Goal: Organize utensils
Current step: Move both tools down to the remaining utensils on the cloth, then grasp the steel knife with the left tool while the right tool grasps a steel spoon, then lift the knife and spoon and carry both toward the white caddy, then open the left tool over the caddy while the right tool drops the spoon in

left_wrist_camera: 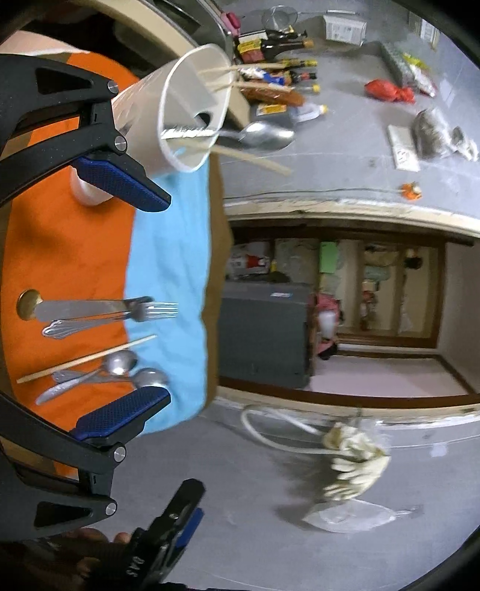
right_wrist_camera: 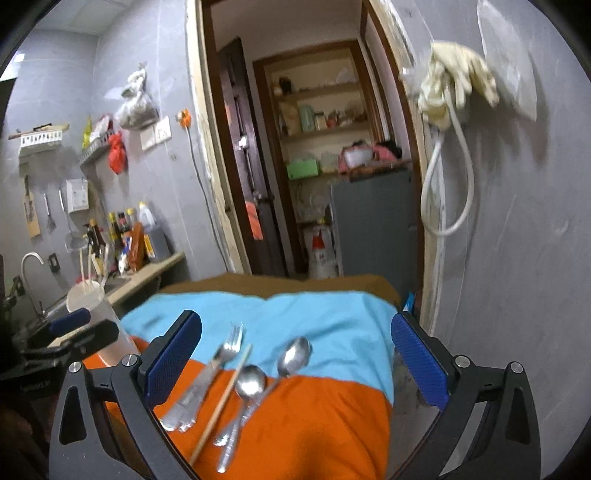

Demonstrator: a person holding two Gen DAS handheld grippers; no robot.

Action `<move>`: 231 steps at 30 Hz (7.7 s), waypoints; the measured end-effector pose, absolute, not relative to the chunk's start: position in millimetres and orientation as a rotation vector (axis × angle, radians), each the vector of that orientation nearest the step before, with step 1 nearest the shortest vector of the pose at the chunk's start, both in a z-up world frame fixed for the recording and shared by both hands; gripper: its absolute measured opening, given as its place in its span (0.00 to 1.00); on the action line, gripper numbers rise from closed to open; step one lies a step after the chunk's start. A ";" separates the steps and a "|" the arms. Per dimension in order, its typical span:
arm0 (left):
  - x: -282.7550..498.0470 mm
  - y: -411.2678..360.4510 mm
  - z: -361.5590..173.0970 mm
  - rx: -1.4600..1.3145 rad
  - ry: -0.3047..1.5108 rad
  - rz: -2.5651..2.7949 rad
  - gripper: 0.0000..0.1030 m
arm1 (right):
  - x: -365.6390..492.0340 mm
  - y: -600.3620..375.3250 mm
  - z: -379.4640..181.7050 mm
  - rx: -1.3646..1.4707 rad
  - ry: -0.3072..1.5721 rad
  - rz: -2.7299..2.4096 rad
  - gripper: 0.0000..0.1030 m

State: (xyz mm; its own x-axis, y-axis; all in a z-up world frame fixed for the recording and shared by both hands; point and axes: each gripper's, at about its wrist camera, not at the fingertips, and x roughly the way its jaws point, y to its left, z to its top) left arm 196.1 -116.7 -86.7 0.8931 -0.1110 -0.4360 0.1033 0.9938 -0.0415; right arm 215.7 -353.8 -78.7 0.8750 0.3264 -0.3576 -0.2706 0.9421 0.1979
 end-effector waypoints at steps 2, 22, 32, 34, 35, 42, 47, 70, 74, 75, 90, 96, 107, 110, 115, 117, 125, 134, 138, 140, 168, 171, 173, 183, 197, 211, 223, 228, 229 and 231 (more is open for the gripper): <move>205.7 -120.6 -97.7 -0.008 0.492 -0.119 0.89 | 226.3 -356.9 -87.9 0.146 0.432 0.322 1.00; 286.5 -109.6 -172.5 -0.108 0.890 -0.125 0.33 | 310.1 -346.6 -151.7 0.166 0.749 0.431 0.64; 303.5 -124.6 -177.6 0.004 0.936 -0.135 0.28 | 322.9 -343.4 -157.5 0.149 0.809 0.452 0.59; 308.0 -127.6 -176.6 0.022 0.944 -0.136 0.25 | 326.2 -340.7 -160.2 0.143 0.831 0.463 0.55; 308.9 -126.7 -178.2 0.023 0.947 -0.140 0.21 | 329.8 -338.7 -162.2 0.141 0.848 0.473 0.53; 322.0 -120.9 -176.4 -0.072 0.987 -0.186 0.12 | 348.6 -331.6 -167.3 0.146 0.875 0.542 0.51; 320.4 -118.5 -173.1 -0.107 1.007 -0.210 0.12 | 358.7 -329.3 -170.8 0.173 0.898 0.609 0.32; 311.8 -127.7 -164.4 -0.128 1.030 -0.212 0.12 | 359.3 -332.7 -172.1 0.251 0.919 0.582 0.08; 311.3 -136.4 -168.1 -0.036 1.055 -0.212 0.12 | 358.9 -333.5 -172.8 0.250 0.922 0.576 0.08; 312.9 -139.4 -168.0 -0.004 1.066 -0.217 0.12 | 359.6 -332.9 -172.4 0.247 0.924 0.574 0.08; 294.8 -130.2 -159.2 -0.056 0.978 -0.226 0.11 | 333.9 -336.0 -155.5 0.230 0.822 0.549 0.04; 258.9 -112.1 -137.3 -0.121 0.801 -0.195 0.00 | 297.7 -339.1 -124.8 0.228 0.668 0.494 0.02; 249.8 -101.5 -129.0 -0.150 0.805 -0.219 0.00 | 263.7 -329.9 -100.2 0.242 0.594 0.431 0.01; 239.5 -94.9 -109.6 -0.186 0.735 -0.236 0.00 | 253.3 -325.7 -83.8 0.242 0.536 0.427 0.01; 226.5 -76.3 -70.1 -0.249 0.602 -0.256 0.00 | 239.3 -309.4 -51.7 0.224 0.420 0.413 0.01; 221.7 -65.4 -51.7 -0.279 0.546 -0.263 0.00 | 234.8 -300.8 -39.2 0.229 0.383 0.415 0.01; 218.9 2.2 5.5 -0.358 0.359 -0.235 0.00 | 228.7 -251.6 12.3 0.247 0.229 0.474 0.01; 219.9 95.7 12.5 -0.448 0.295 -0.153 0.00 | 231.3 -178.4 40.3 0.236 0.072 0.542 0.01; 229.3 130.5 9.0 -0.543 0.246 -0.157 0.00 | 239.3 -150.9 33.0 0.204 0.065 0.551 0.01; 236.6 146.6 6.3 -0.588 0.217 -0.168 0.00 | 240.9 -141.8 28.0 0.190 0.073 0.557 0.01; 249.6 184.4 -36.8 -0.656 0.004 -0.202 0.00 | 244.5 -111.5 -25.1 0.089 0.052 0.525 0.01; 246.7 183.6 -41.5 -0.659 -0.002 -0.197 0.00 | 244.6 -112.0 -26.5 0.091 0.057 0.529 0.01; 245.8 182.5 -42.4 -0.656 -0.008 -0.189 0.00 | 243.6 -111.6 -26.5 0.088 0.054 0.533 0.02; 240.6 166.9 -59.5 -0.590 -0.028 -0.121 0.00 | 243.0 -109.4 -27.0 0.077 0.052 0.545 0.02; 233.6 142.9 -68.7 -0.434 -0.037 -0.044 0.00 | 241.0 -109.5 -31.2 0.066 0.069 0.565 0.02; 218.6 131.0 -76.2 -0.338 0.033 -0.001 0.00 | 230.4 -100.6 -33.0 -0.005 0.107 0.621 0.02; 226.3 133.5 -68.4 -0.354 0.099 -0.016 0.00 | 223.9 -109.8 -31.6 0.015 0.165 0.576 0.07; 230.9 133.9 -66.5 -0.363 0.146 -0.031 0.00 | 221.3 -119.9 -31.3 0.032 0.193 0.553 0.19; 232.5 133.4 -66.3 -0.364 0.154 -0.031 0.00 | 220.8 -120.8 -30.9 0.036 0.196 0.549 0.19; 234.7 133.3 -66.3 -0.364 0.163 -0.029 0.01 | 220.9 -125.3 -30.5 0.047 0.205 0.538 0.20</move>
State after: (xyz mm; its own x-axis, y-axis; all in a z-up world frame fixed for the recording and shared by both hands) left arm 234.7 133.3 -66.3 0.9864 -0.0577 -0.1536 -0.0009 0.9341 -0.3570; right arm 220.9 -125.3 -30.5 0.8390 0.5131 -0.1812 -0.5039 0.8583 0.0975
